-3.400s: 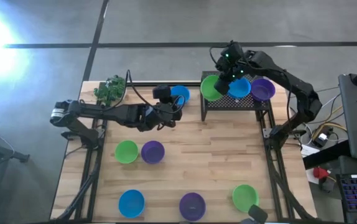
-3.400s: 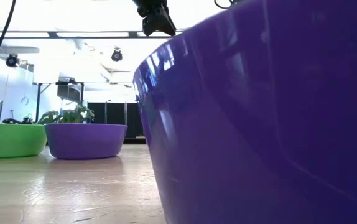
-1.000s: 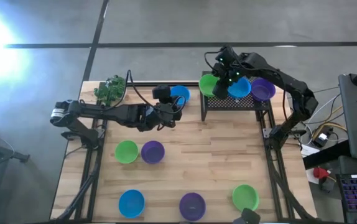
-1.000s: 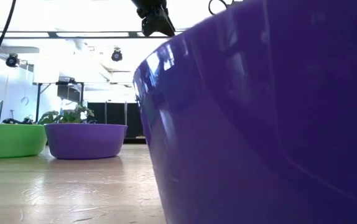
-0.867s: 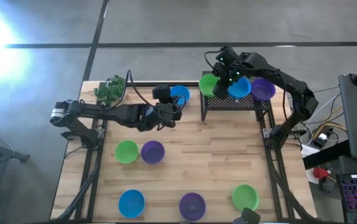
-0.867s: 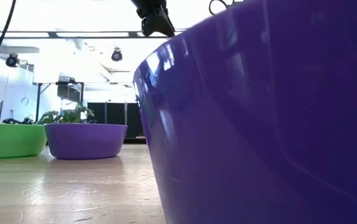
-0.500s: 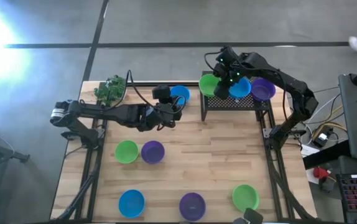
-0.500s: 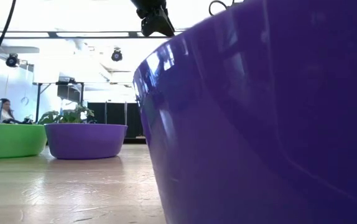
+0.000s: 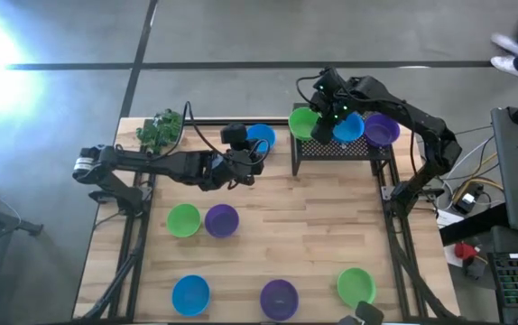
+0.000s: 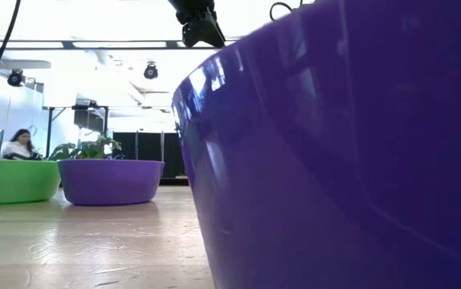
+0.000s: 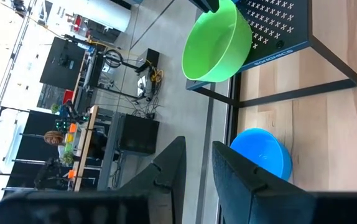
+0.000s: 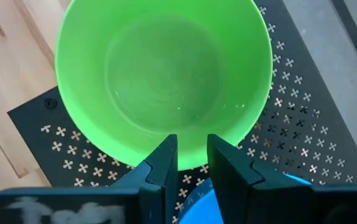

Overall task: Pick & Place Mini bowls
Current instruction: Put the top green bowl on the shelf, then stack the bottom green bowl on top of the green bowl on the shelf

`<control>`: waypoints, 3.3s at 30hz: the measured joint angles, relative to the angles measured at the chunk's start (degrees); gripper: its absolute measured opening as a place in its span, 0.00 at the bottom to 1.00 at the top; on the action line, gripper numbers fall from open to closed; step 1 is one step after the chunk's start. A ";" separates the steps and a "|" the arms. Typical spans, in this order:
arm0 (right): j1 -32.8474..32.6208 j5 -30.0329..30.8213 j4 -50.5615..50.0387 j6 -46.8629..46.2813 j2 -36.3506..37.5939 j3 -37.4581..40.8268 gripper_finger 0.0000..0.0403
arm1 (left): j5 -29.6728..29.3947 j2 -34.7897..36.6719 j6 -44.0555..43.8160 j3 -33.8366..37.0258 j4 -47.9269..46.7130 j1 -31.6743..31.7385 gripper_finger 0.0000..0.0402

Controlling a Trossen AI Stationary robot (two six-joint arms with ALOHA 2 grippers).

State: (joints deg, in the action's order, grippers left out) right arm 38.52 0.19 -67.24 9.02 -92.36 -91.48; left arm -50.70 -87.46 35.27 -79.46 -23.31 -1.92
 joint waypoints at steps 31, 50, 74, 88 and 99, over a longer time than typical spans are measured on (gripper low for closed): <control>-0.02 -0.42 0.38 0.21 -1.25 0.09 0.17 | 0.00 0.00 0.00 0.00 0.17 0.01 0.21; 0.00 -0.02 -0.68 -0.02 -1.97 0.15 0.17 | 0.01 0.00 0.00 0.02 -0.03 0.00 0.21; -0.71 -0.13 -3.07 -1.43 3.09 -1.31 0.17 | 0.01 0.00 -1.07 0.04 -2.25 0.01 0.21; -26.02 0.00 -12.96 -8.67 14.19 1.92 0.17 | 0.00 0.00 -3.69 0.04 -2.29 -0.08 0.21; -52.75 2.80 -9.66 -25.68 21.92 18.84 0.17 | 0.06 0.09 -4.07 0.04 -2.58 -1.13 0.21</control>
State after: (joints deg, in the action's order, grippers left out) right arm -14.22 2.99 -76.91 -16.67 -70.43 -72.64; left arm -50.63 -87.37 31.20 -79.42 -25.89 -3.05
